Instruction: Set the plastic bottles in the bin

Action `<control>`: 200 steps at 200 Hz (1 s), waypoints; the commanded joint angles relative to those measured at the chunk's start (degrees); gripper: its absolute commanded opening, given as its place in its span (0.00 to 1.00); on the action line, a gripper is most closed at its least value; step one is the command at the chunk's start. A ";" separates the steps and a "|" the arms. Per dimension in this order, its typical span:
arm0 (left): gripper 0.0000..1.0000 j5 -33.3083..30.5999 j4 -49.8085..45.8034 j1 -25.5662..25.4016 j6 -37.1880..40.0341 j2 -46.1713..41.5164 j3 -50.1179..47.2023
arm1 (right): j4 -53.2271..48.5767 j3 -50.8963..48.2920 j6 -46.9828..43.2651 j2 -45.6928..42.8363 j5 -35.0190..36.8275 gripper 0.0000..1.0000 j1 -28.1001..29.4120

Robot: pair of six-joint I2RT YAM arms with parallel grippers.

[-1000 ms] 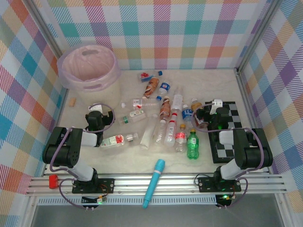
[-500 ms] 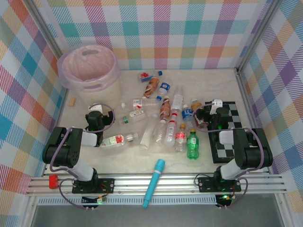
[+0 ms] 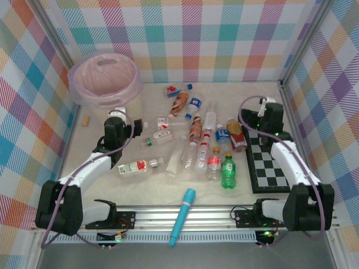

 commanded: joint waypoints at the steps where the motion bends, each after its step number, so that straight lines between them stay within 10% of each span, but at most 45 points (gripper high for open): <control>1: 1.00 -0.34 -22.89 -4.72 -5.24 -2.59 5.28 | -37.55 5.81 9.59 -2.84 -6.43 0.99 0.19; 65: 1.00 19.53 -33.83 -14.99 -29.45 -0.83 18.05 | -64.04 6.32 9.69 -8.71 -15.94 0.85 7.76; 200: 1.00 25.81 -23.66 -23.65 -39.34 7.84 23.79 | -48.10 -7.23 18.62 1.82 -13.92 0.78 15.90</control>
